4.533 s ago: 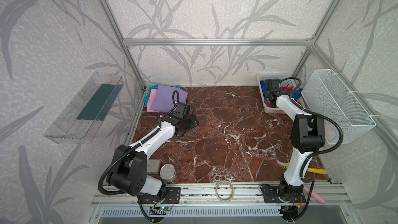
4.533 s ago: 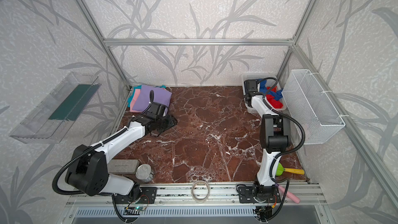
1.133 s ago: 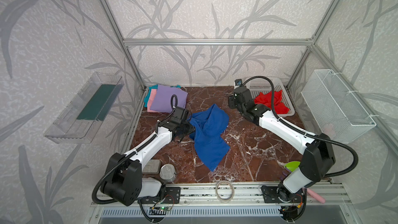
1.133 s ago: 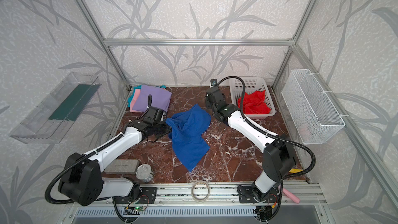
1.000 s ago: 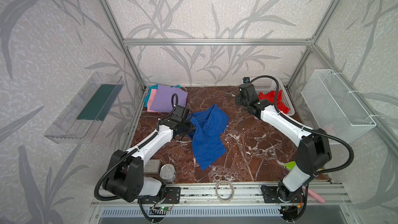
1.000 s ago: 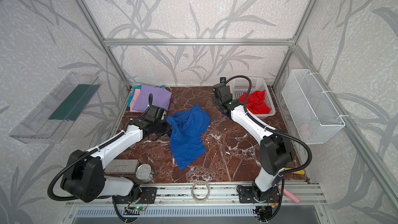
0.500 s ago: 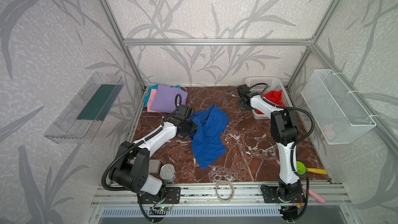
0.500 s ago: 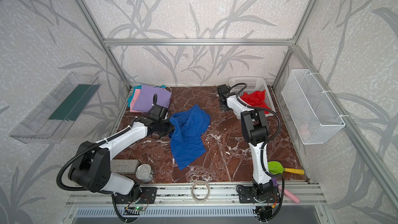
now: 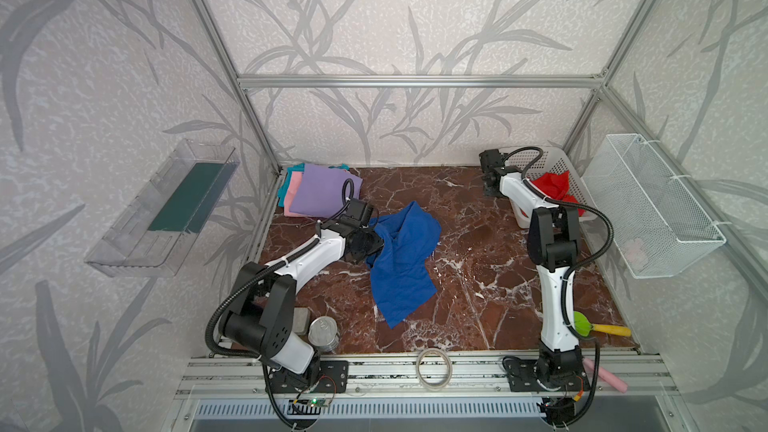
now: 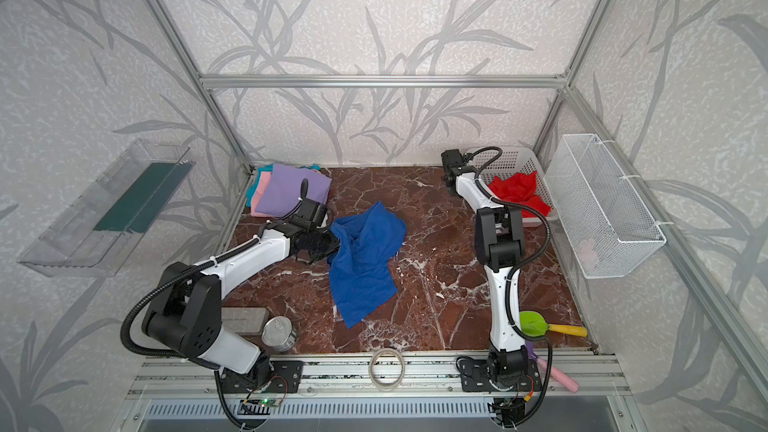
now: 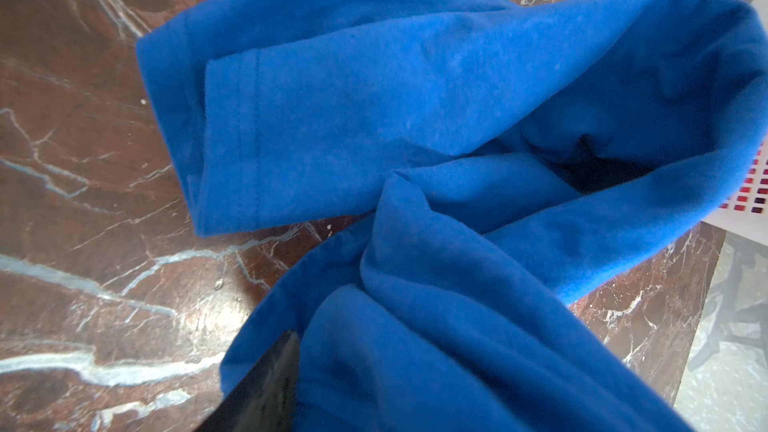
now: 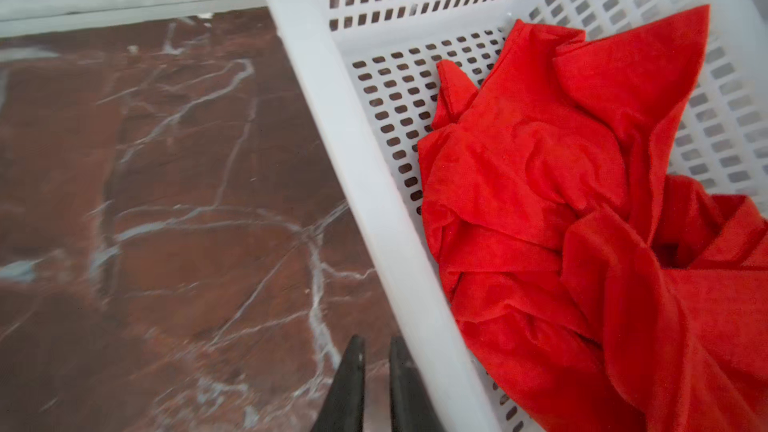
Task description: Fold and stack the t-shirts
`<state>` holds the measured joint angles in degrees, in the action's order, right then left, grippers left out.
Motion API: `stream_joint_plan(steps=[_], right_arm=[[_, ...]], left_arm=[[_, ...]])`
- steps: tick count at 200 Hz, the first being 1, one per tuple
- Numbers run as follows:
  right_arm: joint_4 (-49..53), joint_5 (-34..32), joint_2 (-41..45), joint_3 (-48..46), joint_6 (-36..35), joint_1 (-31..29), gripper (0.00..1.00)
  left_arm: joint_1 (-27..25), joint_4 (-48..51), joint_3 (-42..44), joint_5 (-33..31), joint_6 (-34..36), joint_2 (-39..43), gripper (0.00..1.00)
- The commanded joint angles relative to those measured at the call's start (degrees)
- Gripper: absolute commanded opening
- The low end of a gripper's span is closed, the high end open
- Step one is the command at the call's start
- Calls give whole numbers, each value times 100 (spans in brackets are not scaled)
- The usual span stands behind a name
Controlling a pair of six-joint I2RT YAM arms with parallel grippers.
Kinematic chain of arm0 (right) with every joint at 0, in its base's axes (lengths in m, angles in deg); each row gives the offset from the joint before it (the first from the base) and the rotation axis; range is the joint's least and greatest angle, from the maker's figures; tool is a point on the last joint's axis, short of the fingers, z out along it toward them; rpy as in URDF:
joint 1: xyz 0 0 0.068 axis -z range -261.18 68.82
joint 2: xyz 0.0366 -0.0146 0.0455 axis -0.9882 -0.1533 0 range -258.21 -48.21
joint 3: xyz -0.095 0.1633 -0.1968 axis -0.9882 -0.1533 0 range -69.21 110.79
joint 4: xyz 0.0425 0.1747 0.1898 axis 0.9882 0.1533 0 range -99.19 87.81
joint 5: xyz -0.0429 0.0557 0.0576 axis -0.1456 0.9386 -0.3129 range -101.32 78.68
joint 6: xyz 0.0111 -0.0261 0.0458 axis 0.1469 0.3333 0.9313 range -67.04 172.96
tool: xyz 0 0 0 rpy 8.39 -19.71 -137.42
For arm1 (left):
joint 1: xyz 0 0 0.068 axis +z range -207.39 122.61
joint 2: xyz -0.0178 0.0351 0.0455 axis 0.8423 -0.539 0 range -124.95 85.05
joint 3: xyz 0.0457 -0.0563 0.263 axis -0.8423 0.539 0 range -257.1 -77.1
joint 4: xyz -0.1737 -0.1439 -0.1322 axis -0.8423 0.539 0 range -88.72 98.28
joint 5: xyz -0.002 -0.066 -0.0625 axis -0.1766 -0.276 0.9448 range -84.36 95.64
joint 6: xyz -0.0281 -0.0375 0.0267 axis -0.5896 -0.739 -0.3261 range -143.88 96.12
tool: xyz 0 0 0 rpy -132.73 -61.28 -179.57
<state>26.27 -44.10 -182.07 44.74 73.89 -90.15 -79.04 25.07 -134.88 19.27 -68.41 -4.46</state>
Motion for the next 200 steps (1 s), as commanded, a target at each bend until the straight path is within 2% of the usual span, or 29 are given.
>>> stream_joint_plan(steps=[1,41,68,89,101,118,132,151,174,200], right_arm=[[257,-238,-244,451,-104,103,16],[537,-99,-617,1129,-203,134,17],[586,242,-592,1173,-160,49,16],[644,754,-371,1043,-156,-198,16],[241,1275,-27,530,-302,-393,17],[-965,2030,791,-855,-441,-703,18],[-1873,2408,1460,-1887,-393,-914,20],[-2594,2591,2420,-3060,-268,-1278,25],[-2583,2524,3447,-3914,-49,-1745,35],[-2521,2322,4684,-4782,62,-2706,60]], left_arm=[[-32,125,-224,45,61,-130,65],[-76,140,-317,7,41,-221,65],[-118,147,-399,-36,24,-267,65],[-153,211,-550,-9,65,-255,58],[-177,301,-664,-43,94,-188,43],[-190,445,-780,-99,85,-12,18],[-199,628,-868,-209,102,190,0],[-203,884,-999,-351,178,519,0],[-232,1170,-1253,-497,291,877,0],[-252,1251,-1258,-627,291,1146,0]])
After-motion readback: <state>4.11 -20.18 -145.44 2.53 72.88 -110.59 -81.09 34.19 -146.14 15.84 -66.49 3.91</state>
